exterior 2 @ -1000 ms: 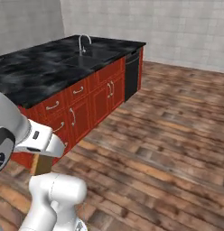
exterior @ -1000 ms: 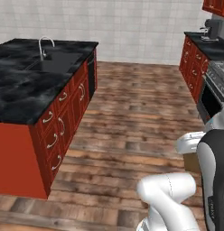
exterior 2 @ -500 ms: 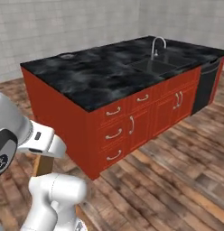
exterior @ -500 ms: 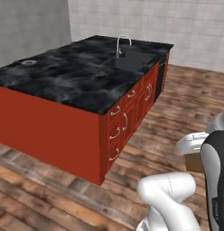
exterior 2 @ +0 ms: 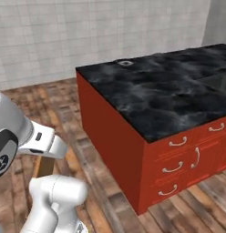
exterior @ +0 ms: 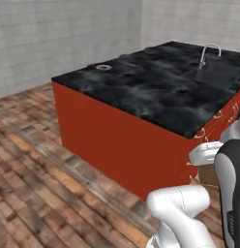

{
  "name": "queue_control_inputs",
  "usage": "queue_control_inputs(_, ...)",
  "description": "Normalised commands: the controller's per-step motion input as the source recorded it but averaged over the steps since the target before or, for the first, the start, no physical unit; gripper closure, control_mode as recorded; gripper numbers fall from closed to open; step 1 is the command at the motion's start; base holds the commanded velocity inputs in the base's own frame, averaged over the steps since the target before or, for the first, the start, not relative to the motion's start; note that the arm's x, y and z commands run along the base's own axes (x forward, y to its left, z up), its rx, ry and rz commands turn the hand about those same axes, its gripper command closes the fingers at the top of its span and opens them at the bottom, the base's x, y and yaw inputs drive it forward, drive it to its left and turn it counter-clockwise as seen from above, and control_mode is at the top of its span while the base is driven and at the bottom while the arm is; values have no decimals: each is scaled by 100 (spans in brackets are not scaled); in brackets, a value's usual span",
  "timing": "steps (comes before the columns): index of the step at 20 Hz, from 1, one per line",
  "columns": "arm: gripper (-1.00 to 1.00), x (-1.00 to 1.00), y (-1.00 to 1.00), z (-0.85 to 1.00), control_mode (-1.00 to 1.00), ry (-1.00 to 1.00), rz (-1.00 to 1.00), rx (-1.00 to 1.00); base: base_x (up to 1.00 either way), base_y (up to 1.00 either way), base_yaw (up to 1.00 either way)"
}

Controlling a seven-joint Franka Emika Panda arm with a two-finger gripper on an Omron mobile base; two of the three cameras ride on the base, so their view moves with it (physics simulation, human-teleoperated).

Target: Start the toaster. Once the lever pops up, take the bread to the plate on the dining counter.

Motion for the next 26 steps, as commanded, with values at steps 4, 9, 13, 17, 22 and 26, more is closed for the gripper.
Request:
queue_control_inputs(4,100,0,0,0,100,0,0,0,81,100,35)
queue_control_inputs(9,100,0,0,0,100,0,0,0,74,100,34)
queue_control_inputs(13,100,0,0,0,100,0,0,0,77,100,36)
queue_control_inputs(17,100,0,0,0,100,0,0,0,99,83,34)
queue_control_inputs(22,100,0,0,0,100,0,0,0,100,43,16)
queue_control_inputs(26,100,0,0,0,100,0,0,0,100,4,0)
